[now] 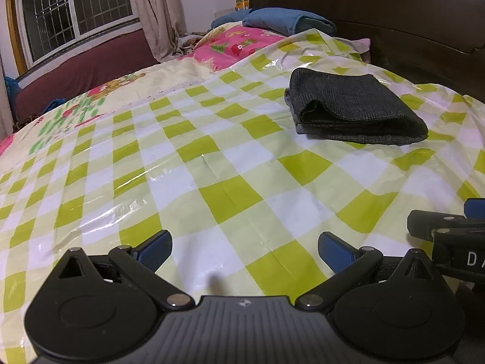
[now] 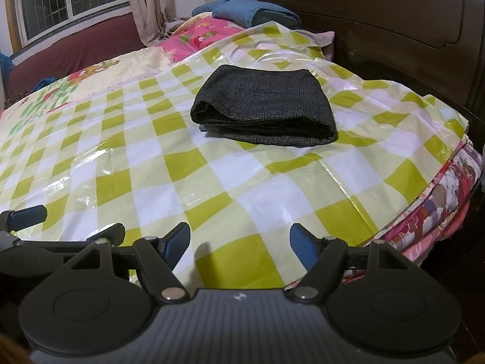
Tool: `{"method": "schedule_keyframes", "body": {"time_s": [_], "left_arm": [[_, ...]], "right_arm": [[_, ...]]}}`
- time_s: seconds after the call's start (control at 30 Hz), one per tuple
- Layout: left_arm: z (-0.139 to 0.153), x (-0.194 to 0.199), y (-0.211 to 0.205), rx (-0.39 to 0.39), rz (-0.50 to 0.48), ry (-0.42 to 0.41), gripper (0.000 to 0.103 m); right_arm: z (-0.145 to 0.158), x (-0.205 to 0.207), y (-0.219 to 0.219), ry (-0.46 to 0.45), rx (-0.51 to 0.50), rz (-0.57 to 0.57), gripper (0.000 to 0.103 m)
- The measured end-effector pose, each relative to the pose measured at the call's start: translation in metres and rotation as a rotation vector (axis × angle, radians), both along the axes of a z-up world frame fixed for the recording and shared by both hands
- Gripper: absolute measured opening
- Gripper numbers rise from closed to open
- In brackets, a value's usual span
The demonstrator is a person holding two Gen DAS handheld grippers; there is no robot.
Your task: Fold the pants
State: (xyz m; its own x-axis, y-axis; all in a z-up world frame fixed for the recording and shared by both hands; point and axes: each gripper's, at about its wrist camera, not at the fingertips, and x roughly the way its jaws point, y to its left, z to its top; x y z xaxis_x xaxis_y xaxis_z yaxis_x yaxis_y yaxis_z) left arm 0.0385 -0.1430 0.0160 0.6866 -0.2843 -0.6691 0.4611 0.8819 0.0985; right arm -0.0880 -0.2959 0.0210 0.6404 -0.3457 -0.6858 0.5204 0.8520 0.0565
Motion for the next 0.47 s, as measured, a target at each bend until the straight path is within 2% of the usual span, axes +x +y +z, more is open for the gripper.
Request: {"method": "schedule_keyframes", "body": {"time_s": [0.47], "left_arm": [[0.0003, -0.0014, 0.0, 0.005, 0.0, -0.01, 0.103]], "right_arm": [[-0.0006, -0.0009, -0.0015, 0.004, -0.002, -0.001, 0.073]]}}
